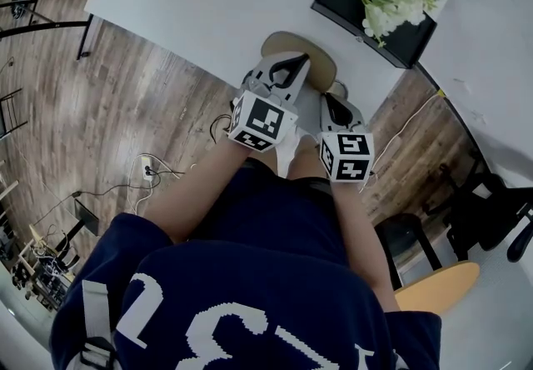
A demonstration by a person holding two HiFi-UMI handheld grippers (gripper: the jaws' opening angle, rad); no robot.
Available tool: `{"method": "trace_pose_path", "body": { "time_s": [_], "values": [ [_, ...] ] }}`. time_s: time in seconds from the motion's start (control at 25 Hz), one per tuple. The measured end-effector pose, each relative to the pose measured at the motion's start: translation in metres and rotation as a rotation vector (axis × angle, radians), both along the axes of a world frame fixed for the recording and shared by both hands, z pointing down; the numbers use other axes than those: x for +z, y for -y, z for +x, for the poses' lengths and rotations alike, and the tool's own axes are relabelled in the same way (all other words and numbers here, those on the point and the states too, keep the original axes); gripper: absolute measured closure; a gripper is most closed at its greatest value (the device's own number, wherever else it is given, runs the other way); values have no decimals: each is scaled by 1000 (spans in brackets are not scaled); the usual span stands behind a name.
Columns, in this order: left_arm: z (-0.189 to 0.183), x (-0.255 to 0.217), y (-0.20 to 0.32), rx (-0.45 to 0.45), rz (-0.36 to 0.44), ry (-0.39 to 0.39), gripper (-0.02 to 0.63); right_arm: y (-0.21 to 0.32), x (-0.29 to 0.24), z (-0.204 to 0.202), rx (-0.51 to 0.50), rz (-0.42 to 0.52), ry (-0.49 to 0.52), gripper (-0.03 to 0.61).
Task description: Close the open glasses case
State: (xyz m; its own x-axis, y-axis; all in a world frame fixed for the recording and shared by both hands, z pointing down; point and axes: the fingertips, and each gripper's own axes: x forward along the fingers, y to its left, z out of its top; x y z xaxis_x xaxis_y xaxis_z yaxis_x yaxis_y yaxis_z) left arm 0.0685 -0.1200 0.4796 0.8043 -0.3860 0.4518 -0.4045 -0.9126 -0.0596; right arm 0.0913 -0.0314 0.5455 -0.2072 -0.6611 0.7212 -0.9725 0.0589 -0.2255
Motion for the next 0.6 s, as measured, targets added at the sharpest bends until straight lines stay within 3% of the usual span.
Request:
{"method": "trace_pose_path", "body": {
  "time_s": [0.32,0.48,0.6],
  "values": [
    [0,2,-1,6,-12,13,601,27,2,37,23,3,-39,555],
    [0,2,-1,7,-76,-27,601,34,-1,38,-121,8,-110,557],
    [-9,1,-5,-11,-80,-19,601,12,-3,8,-257,-4,-82,555]
  ]
}}
